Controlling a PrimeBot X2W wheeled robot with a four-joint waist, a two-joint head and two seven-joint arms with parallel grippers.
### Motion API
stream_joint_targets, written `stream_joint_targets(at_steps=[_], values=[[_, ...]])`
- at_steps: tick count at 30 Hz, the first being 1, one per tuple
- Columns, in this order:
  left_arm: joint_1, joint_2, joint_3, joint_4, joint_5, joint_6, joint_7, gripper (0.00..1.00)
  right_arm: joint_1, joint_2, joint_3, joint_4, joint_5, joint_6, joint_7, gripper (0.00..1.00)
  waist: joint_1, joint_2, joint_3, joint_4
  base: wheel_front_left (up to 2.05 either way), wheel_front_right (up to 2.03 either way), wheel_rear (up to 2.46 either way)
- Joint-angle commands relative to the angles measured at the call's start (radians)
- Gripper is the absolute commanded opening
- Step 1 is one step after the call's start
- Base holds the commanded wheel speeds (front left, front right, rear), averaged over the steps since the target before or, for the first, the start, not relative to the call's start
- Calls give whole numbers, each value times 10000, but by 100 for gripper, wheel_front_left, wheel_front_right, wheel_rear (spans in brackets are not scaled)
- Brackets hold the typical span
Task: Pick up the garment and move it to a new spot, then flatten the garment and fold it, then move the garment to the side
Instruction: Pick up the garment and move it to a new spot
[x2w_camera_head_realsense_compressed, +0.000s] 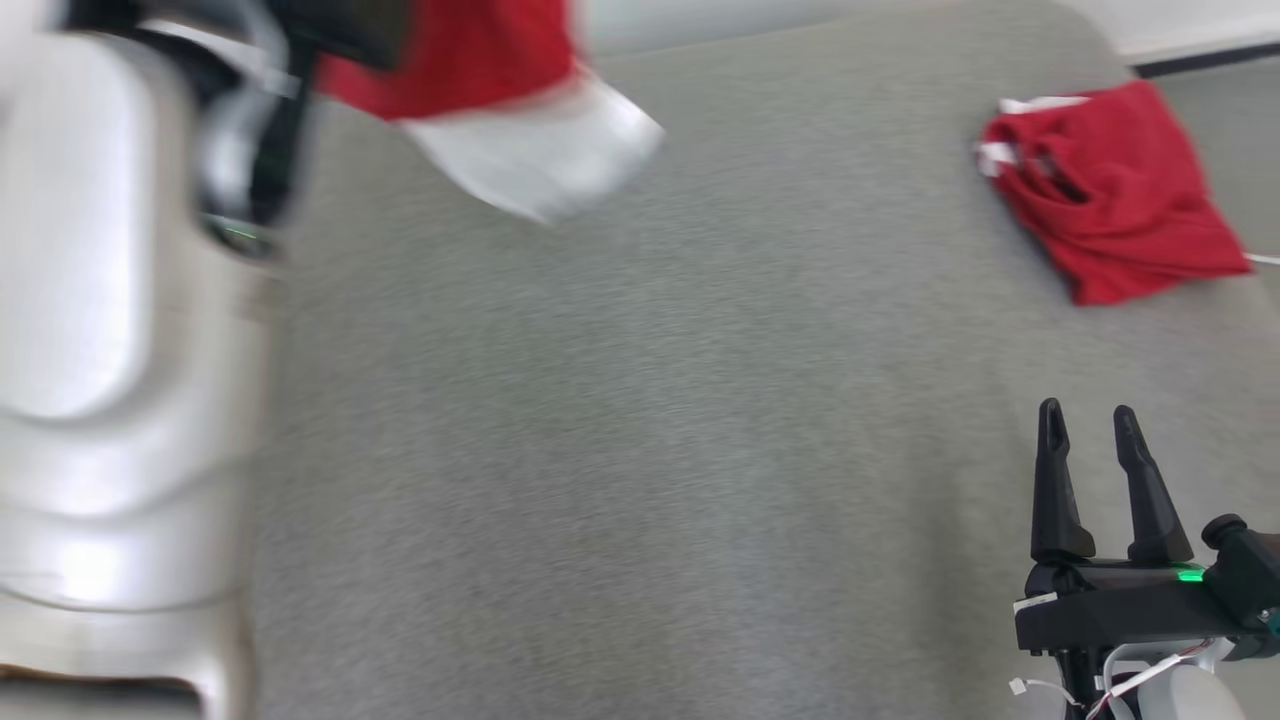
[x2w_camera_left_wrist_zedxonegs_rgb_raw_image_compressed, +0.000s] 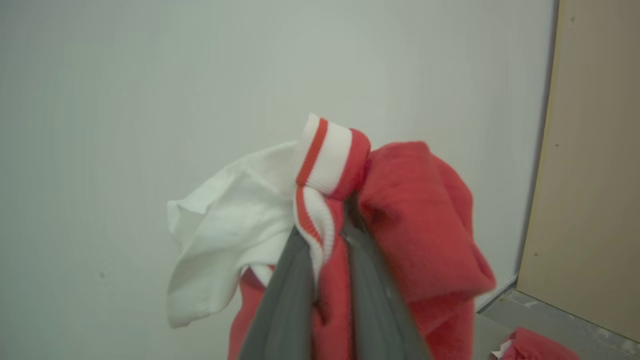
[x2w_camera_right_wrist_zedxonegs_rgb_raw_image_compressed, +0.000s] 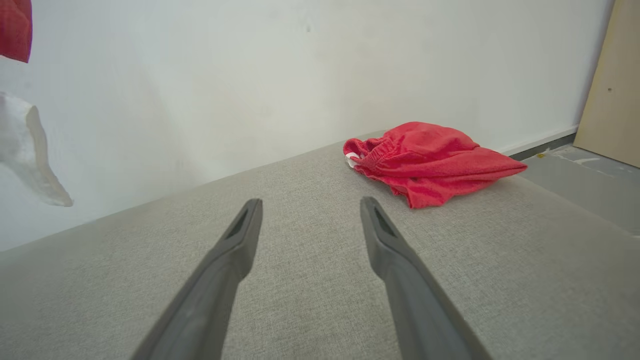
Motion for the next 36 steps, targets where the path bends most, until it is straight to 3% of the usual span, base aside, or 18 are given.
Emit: stream_joint_targets(at_steps=[1, 8, 11, 16, 22, 23, 24, 29, 36], values=[[194, -73, -49, -40, -64, -23, -28, 0, 57, 34, -2, 19, 31, -25, -46, 100, 0, 0, -216, -675, 0, 0, 0], [1338, -690, -1318, 239, -816, 180, -349, 0, 70, 152, 12, 56, 76, -25, -47, 100, 0, 0, -210, -1238, 0, 0, 0], [2231, -710, -1801, 413, -1427, 536, -650, 0, 126, 185, -17, 48, 59, -25, -47, 100, 0, 0, -178, -1279, 0, 0, 0], [4354, -712, -2468, 1134, -1943, 1275, -1331, 0, 186, 179, -62, 49, 19, -25, -48, 100, 0, 0, -107, -1035, 0, 0, 0], [6024, -562, -2807, 1918, -1860, 1431, -1784, 0, 242, -21, -89, 52, -19, -25, -48, 100, 0, 0, -166, -537, 0, 0, 0], [6102, -562, -2867, 1939, -1783, 1410, -1939, 60, 252, -60, -82, 47, -31, -25, -48, 100, 0, 0, -198, -445, 0, 0, 0], [6145, -575, -2904, 1931, -1767, 1380, -2094, 100, 269, -110, -120, 28, -22, -25, -48, 100, 0, 0, -252, -324, 0, 0, 0], [5995, -528, -2850, 1612, -1650, 1386, -3022, 100, 440, -230, -184, -51, -119, -25, -47, 100, 0, 0, -623, 280, 0, 0, 0], [6564, 98, -2244, 742, -1405, 1693, -3649, 100, 800, -343, -245, -234, -246, -25, -47, 100, 0, 0, -1206, 1165, 0, 0, 0]])
